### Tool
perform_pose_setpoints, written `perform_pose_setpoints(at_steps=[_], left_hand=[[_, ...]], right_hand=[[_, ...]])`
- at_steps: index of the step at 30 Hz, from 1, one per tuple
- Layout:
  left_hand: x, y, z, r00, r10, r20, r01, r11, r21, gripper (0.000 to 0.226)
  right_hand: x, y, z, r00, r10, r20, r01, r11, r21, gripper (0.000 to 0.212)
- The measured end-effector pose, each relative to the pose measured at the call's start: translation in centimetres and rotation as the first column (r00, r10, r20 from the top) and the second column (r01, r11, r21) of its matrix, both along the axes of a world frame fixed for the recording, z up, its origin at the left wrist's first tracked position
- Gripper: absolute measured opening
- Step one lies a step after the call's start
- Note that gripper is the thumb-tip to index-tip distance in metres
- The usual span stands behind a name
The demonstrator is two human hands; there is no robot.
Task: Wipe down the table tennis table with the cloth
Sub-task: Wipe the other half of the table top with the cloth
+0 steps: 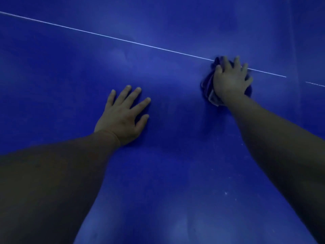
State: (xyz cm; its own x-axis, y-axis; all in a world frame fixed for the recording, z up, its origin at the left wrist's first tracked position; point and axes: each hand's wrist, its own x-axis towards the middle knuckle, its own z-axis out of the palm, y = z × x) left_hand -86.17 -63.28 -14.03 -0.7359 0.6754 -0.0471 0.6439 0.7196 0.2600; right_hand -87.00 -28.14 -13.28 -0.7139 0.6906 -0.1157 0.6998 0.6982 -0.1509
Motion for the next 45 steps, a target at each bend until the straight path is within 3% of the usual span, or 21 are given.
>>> perform_pose_setpoints(at_steps=[4,6,8,9,12,14,17,20,22,23,27,30,33,35,37,38,42,45], left_hand=[[0.1,0.3,0.5,1.000,-0.006,-0.005,0.005,0.999,-0.053,0.064],[0.7,0.4,0.8,1.000,-0.004,-0.024,0.002,0.996,-0.090,0.063],[1.1,0.6,1.1,0.999,0.001,-0.049,-0.007,0.992,-0.124,0.056],[1.3,0.7,1.5,0.999,-0.002,-0.044,-0.005,0.990,-0.139,0.055],[4.2,0.6,2.3,1.000,-0.002,0.005,0.003,0.984,-0.178,0.065],[7.9,0.3,2.7,1.000,0.005,0.026,-0.001,0.988,-0.156,0.068],[15.3,-0.6,2.6,0.999,0.033,0.020,-0.032,0.998,-0.055,0.064],[22.0,-2.4,1.7,0.990,0.131,0.049,-0.129,0.990,-0.056,0.062],[24.6,-3.1,1.2,0.986,0.154,0.057,-0.147,0.983,-0.110,0.064],[25.1,-3.3,0.9,0.987,0.150,0.051,-0.142,0.982,-0.123,0.064],[24.8,-3.5,-0.1,0.991,0.133,0.027,-0.129,0.985,-0.117,0.063],[25.1,-3.7,-0.4,0.991,0.131,0.007,-0.129,0.986,-0.110,0.061],[25.0,-3.6,-0.3,0.990,0.137,0.016,-0.135,0.987,-0.093,0.062],[25.1,-3.6,-0.1,0.990,0.142,0.010,-0.141,0.986,-0.090,0.062],[25.2,-3.5,0.1,0.991,0.131,0.005,-0.130,0.988,-0.080,0.061],[25.2,-3.6,0.1,0.992,0.127,0.007,-0.127,0.990,-0.063,0.061],[25.3,-4.1,0.2,0.990,0.122,0.077,-0.124,0.992,0.021,0.062],[24.8,-4.3,0.8,0.981,0.109,0.163,-0.118,0.992,0.046,0.065]], right_hand=[[7.9,-7.4,0.1,0.928,0.372,0.019,-0.372,0.927,0.048,0.054],[14.9,-11.1,0.2,0.799,0.601,0.001,-0.601,0.799,0.012,0.055],[17.3,-9.9,0.8,0.695,0.718,0.015,-0.718,0.696,-0.030,0.054],[16.4,-8.1,0.8,0.694,0.719,0.033,-0.719,0.695,-0.017,0.053],[11.8,-5.3,1.1,0.859,0.507,0.077,-0.502,0.862,-0.074,0.052],[11.3,-6.8,0.7,0.906,0.419,0.054,-0.413,0.905,-0.096,0.053],[18.1,-11.2,0.7,0.820,0.572,0.025,-0.573,0.820,0.011,0.054],[26.5,-12.8,1.2,0.658,0.752,0.043,-0.752,0.659,-0.021,0.054],[26.9,-11.1,1.4,0.566,0.821,0.076,-0.819,0.570,-0.065,0.055],[25.7,-10.4,1.3,0.565,0.822,0.078,-0.820,0.569,-0.055,0.056],[19.9,-11.0,0.5,0.794,0.607,0.014,-0.606,0.794,-0.043,0.057],[21.0,-13.2,0.2,0.837,0.547,-0.022,-0.547,0.835,-0.062,0.063],[30.2,-16.9,0.6,0.749,0.660,-0.065,-0.662,0.750,-0.010,0.060],[36.6,-18.5,0.9,0.628,0.777,-0.047,-0.778,0.627,-0.024,0.056],[37.4,-17.0,0.8,0.504,0.864,-0.009,-0.863,0.503,-0.047,0.054],[36.0,-16.1,0.7,0.487,0.873,-0.001,-0.873,0.487,-0.039,0.054],[31.2,-15.7,1.0,0.655,0.755,-0.010,-0.755,0.655,-0.029,0.054],[33.5,-18.6,0.6,0.792,0.611,-0.023,-0.611,0.791,-0.020,0.053]])
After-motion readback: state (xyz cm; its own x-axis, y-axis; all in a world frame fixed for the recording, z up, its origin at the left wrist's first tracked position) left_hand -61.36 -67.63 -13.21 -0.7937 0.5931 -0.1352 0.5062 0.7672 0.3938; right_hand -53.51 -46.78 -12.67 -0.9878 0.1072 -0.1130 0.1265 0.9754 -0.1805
